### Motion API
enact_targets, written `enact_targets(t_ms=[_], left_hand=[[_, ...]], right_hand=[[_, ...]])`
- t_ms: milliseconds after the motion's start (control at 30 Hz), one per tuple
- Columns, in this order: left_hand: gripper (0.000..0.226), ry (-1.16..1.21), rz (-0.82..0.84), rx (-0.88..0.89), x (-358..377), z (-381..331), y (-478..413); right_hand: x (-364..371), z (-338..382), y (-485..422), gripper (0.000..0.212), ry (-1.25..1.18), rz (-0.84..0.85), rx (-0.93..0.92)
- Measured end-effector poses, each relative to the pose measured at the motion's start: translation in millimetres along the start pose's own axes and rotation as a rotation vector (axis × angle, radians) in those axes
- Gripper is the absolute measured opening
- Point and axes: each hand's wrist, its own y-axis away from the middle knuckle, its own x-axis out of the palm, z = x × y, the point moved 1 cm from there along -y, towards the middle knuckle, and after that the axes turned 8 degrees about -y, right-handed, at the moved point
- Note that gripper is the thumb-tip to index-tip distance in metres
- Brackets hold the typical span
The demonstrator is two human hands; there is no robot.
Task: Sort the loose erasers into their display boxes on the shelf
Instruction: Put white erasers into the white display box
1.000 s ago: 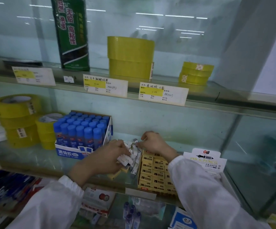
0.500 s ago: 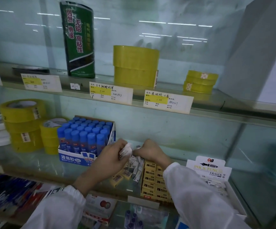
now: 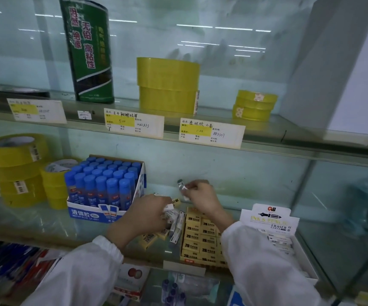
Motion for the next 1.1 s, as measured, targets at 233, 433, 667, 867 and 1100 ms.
enact_targets(t_ms=[233, 433, 667, 867, 1100], left_hand=[[0.022, 0.017, -0.177, 0.027, 12.8, 2.1, -15.5], [0.019, 1.797, -0.07, -0.486, 1.8, -9.8, -24.8], [0.008, 2.185, 0.172, -0.488, -8.6, -7.0, -24.2], [0.013, 2.22, 0.066, -0.624, -16.1, -12.6, -11.9], [0.035, 2.31, 0.087, -0.829, 4.9, -17.0, -10.4]], right_hand=[[-44.3, 11.8, 28.4, 0.01, -1.112, 0.081, 0.394], [-42.8, -5.9, 43.8, 0.022, -0.502, 0.189, 0.259], [-2.0, 1.7, 25.3, 0.026, 0.37, 0.214, -0.131], [22.0, 4.8, 10.8, 0.026, 0.585, 0.199, -0.162], [-9.0, 26.9, 14.5, 0.018, -0.04, 0.028, 0.019]])
